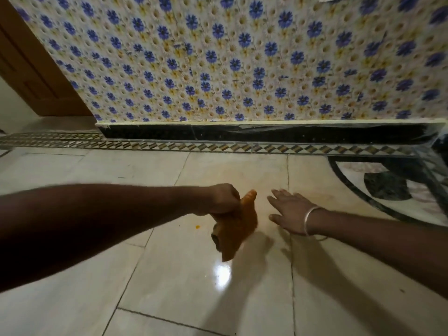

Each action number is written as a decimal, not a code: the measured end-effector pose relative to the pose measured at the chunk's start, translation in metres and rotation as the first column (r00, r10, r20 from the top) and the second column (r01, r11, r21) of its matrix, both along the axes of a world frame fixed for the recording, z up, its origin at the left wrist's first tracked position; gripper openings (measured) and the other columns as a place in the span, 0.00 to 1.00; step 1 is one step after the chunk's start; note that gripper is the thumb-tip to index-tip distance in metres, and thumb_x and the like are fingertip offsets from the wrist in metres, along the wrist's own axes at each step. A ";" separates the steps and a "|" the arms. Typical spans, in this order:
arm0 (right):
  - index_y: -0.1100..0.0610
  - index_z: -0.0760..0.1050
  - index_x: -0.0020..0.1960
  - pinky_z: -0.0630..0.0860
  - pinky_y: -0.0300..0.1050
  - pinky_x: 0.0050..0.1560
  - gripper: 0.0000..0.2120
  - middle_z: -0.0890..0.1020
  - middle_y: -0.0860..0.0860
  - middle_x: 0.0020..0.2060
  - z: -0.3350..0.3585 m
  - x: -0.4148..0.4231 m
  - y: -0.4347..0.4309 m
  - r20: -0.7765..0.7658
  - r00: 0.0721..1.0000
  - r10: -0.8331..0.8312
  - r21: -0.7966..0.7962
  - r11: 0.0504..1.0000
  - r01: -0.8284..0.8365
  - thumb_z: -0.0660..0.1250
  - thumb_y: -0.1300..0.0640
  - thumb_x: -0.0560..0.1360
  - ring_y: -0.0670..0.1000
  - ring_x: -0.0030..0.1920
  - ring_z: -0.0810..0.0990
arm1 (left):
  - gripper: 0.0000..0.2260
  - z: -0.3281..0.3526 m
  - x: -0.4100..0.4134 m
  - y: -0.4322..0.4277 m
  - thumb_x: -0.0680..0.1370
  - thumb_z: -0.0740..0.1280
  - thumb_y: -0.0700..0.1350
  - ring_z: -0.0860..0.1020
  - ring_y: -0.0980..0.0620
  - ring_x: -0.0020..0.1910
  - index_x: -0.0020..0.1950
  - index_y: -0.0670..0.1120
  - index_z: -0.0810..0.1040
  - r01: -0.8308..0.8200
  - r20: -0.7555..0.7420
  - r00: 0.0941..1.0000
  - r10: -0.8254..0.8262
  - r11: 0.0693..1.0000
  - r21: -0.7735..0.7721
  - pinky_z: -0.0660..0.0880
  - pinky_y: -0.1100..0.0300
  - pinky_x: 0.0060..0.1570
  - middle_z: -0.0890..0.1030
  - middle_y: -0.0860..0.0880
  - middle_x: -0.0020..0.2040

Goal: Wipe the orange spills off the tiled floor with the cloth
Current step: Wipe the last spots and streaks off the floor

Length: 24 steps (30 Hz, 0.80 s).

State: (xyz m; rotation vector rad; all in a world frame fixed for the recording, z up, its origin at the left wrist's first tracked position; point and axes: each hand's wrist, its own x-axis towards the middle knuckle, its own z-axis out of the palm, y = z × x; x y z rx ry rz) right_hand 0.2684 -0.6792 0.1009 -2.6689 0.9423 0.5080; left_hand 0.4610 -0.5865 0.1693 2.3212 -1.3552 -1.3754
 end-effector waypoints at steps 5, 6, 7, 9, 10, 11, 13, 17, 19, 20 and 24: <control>0.54 0.46 0.82 0.44 0.56 0.80 0.30 0.44 0.54 0.82 -0.043 0.058 0.027 0.152 0.930 -0.334 0.078 0.942 0.325 0.50 0.46 0.84 0.55 0.81 0.42 | 0.12 -0.021 0.033 -0.014 0.83 0.66 0.44 0.83 0.43 0.56 0.63 0.40 0.80 0.014 0.065 0.998 -0.009 0.997 -0.076 0.82 0.49 0.59 0.83 0.45 0.52; 0.54 0.46 0.82 0.44 0.57 0.80 0.29 0.44 0.54 0.82 -0.051 0.065 0.032 0.172 0.918 -0.358 0.095 0.933 0.346 0.49 0.47 0.85 0.55 0.81 0.42 | 0.10 -0.030 0.042 -0.016 0.83 0.66 0.43 0.84 0.43 0.55 0.61 0.41 0.81 -0.010 0.041 0.999 0.014 0.995 -0.096 0.82 0.48 0.58 0.84 0.44 0.51; 0.54 0.47 0.82 0.43 0.57 0.80 0.29 0.45 0.54 0.82 -0.059 0.072 0.034 0.195 0.908 -0.371 0.100 0.928 0.358 0.49 0.47 0.85 0.55 0.81 0.42 | 0.08 -0.043 0.055 -0.019 0.82 0.66 0.43 0.84 0.42 0.54 0.58 0.41 0.82 -0.056 -0.003 0.998 0.056 0.992 -0.111 0.83 0.48 0.57 0.85 0.43 0.52; 0.54 0.47 0.82 0.42 0.56 0.80 0.29 0.44 0.54 0.82 -0.076 0.084 0.032 0.247 0.893 -0.376 0.073 0.926 0.370 0.48 0.47 0.84 0.54 0.81 0.41 | 0.06 -0.073 0.082 -0.022 0.82 0.66 0.43 0.84 0.42 0.53 0.54 0.43 0.82 -0.214 -0.101 0.974 0.201 0.967 -0.139 0.84 0.47 0.54 0.85 0.40 0.55; 0.54 0.46 0.82 0.41 0.56 0.80 0.29 0.44 0.54 0.82 -0.086 0.089 0.029 0.262 0.888 -0.378 0.050 0.924 0.379 0.48 0.47 0.84 0.54 0.81 0.40 | 0.07 -0.087 0.094 -0.021 0.82 0.67 0.45 0.83 0.42 0.53 0.57 0.44 0.81 -0.286 -0.095 0.957 0.273 0.943 -0.172 0.83 0.47 0.53 0.85 0.40 0.57; 0.54 0.45 0.82 0.40 0.56 0.80 0.29 0.43 0.54 0.82 -0.096 0.090 0.027 0.273 0.882 -0.384 0.021 0.919 0.394 0.48 0.47 0.84 0.54 0.81 0.40 | 0.12 -0.098 0.102 -0.016 0.82 0.67 0.48 0.82 0.42 0.55 0.62 0.44 0.79 -0.302 -0.013 0.951 0.308 0.925 -0.232 0.81 0.48 0.53 0.83 0.40 0.61; 0.54 0.43 0.82 0.40 0.57 0.80 0.30 0.42 0.54 0.82 -0.123 0.097 0.023 0.270 0.872 -0.408 -0.007 0.905 0.426 0.47 0.46 0.84 0.54 0.81 0.39 | 0.23 -0.130 0.111 -0.009 0.84 0.62 0.57 0.76 0.41 0.68 0.76 0.46 0.71 -0.160 0.242 0.937 0.250 0.927 -0.340 0.74 0.48 0.63 0.76 0.41 0.72; 0.54 0.43 0.82 0.44 0.60 0.79 0.31 0.46 0.55 0.82 -0.168 0.097 0.026 0.329 0.855 -0.400 -0.111 0.883 0.456 0.43 0.43 0.83 0.54 0.81 0.43 | 0.36 -0.197 0.078 -0.005 0.79 0.34 0.69 0.45 0.46 0.85 0.85 0.57 0.46 0.331 0.511 0.844 -0.164 0.909 -0.254 0.46 0.39 0.81 0.46 0.46 0.86; 0.55 0.44 0.82 0.45 0.60 0.80 0.32 0.48 0.54 0.81 -0.182 0.097 0.026 0.333 0.857 -0.392 -0.157 0.874 0.461 0.43 0.40 0.83 0.54 0.81 0.45 | 0.35 -0.227 0.068 -0.017 0.79 0.29 0.68 0.39 0.46 0.84 0.84 0.58 0.42 0.422 0.581 0.785 -0.216 0.873 -0.246 0.44 0.38 0.81 0.40 0.47 0.85; 0.55 0.43 0.82 0.45 0.60 0.80 0.33 0.47 0.54 0.81 -0.182 0.096 0.027 0.339 0.861 -0.380 -0.174 0.874 0.454 0.43 0.39 0.82 0.54 0.81 0.45 | 0.34 -0.230 0.070 -0.024 0.80 0.30 0.67 0.39 0.47 0.84 0.85 0.58 0.42 0.430 0.605 0.772 -0.195 0.861 -0.270 0.44 0.39 0.81 0.40 0.47 0.85; 0.56 0.44 0.82 0.47 0.61 0.79 0.35 0.47 0.56 0.82 -0.180 0.097 0.024 0.303 0.882 -0.361 -0.213 0.876 0.432 0.42 0.37 0.82 0.55 0.81 0.44 | 0.32 -0.229 0.117 -0.057 0.82 0.36 0.68 0.40 0.48 0.84 0.84 0.60 0.41 0.349 0.581 0.807 -0.111 0.882 -0.317 0.41 0.39 0.81 0.41 0.49 0.86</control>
